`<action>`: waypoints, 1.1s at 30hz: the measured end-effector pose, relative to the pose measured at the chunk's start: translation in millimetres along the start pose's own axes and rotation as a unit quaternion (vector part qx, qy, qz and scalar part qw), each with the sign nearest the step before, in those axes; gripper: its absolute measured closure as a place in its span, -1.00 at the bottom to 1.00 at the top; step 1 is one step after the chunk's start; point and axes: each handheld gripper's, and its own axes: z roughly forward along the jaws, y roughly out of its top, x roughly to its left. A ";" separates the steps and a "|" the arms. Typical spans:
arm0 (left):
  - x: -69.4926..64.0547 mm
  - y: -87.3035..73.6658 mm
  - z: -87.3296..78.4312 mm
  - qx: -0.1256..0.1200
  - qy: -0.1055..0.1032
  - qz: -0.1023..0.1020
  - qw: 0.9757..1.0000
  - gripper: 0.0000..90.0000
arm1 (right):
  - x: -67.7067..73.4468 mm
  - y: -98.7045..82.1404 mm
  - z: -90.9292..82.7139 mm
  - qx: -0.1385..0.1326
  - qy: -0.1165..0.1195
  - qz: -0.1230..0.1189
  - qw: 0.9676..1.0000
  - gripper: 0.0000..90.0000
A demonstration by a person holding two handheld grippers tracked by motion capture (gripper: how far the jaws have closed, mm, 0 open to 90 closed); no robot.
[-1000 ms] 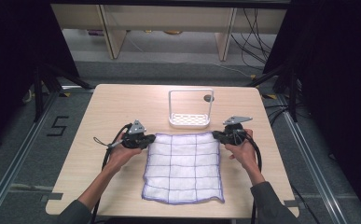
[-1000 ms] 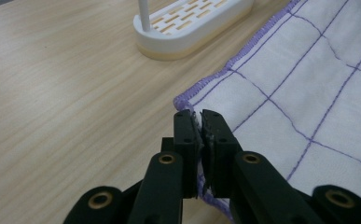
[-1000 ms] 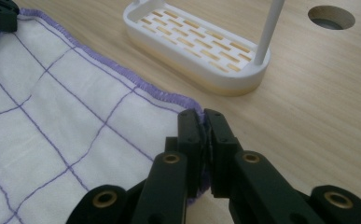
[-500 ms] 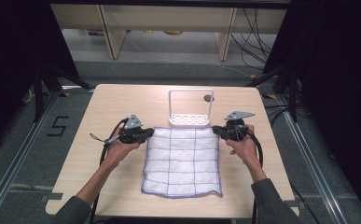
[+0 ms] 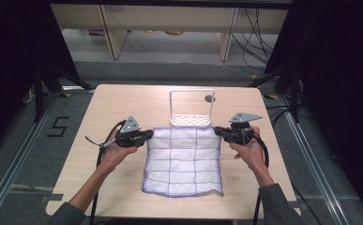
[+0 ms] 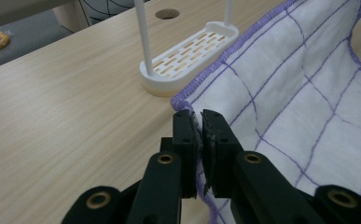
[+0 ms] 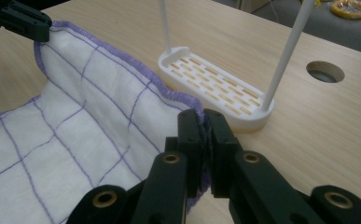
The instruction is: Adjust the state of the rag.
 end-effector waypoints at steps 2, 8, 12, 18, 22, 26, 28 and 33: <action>-4.6 -1.4 -5.9 -0.006 -0.004 -0.001 1.000 0.86 | 3.0 -2.3 -6.5 -0.003 0.002 -0.011 1.000 0.92; -18.3 -6.1 -20.7 -0.009 -0.012 0.013 1.000 0.86 | 14.9 -9.2 -19.2 -0.012 0.010 -0.020 1.000 0.92; -25.0 -11.3 -27.2 -0.006 -0.013 0.021 1.000 0.86 | 21.5 -12.9 -22.2 -0.003 0.020 -0.023 1.000 0.91; -39.6 -21.8 -38.1 -0.002 -0.022 0.030 0.999 0.86 | 30.9 -21.4 -27.0 0.000 0.031 -0.035 0.999 0.91; -51.6 -27.6 -44.2 0.002 -0.031 0.043 0.999 0.86 | 37.9 -27.0 -33.7 -0.001 0.028 -0.050 0.998 0.91; -61.1 -33.7 -50.1 0.002 -0.037 0.046 0.998 0.86 | 47.6 -35.5 -38.9 0.005 0.036 -0.045 0.998 0.91; -65.2 -38.7 -53.7 0.004 -0.042 0.049 0.998 0.86 | 51.7 -40.1 -42.3 0.006 0.043 -0.053 0.998 0.91; -72.6 -51.6 -57.5 0.018 -0.048 0.052 0.997 0.86 | 64.1 -54.2 -46.7 0.012 0.060 -0.055 0.997 0.91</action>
